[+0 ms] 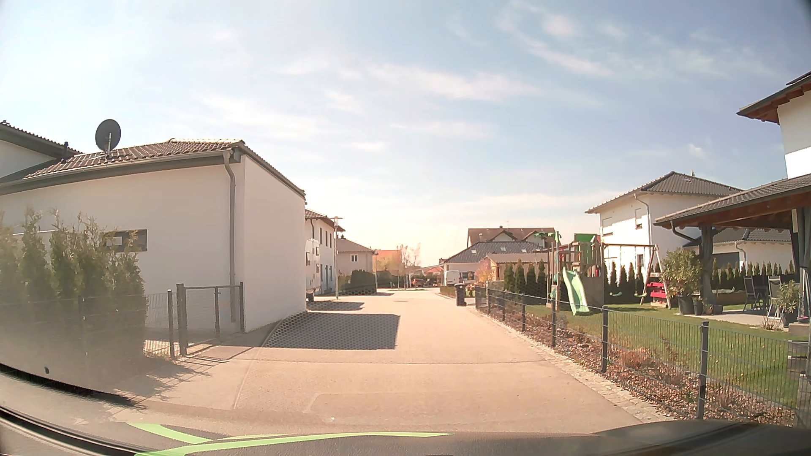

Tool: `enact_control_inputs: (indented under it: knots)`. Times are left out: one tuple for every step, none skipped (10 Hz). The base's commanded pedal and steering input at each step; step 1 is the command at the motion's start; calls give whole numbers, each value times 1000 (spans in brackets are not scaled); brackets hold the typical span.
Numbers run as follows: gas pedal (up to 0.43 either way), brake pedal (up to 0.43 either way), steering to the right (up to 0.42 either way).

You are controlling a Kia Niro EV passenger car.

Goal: Follow the waypoints while adhering to traffic rules and regulations

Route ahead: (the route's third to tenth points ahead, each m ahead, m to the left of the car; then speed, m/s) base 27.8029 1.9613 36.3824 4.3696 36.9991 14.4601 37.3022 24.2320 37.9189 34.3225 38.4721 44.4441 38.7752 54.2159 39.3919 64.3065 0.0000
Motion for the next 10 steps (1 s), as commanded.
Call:
enact_control_inputs:
  knots:
    - [0,360,0]
    - [0,360,0]
    - [0,360,0]
    - [0,360,0]
    - [0,360,0]
    - [0,360,0]
    - [0,360,0]
    - [0,360,0]
    - [0,360,0]
    - [0,360,0]
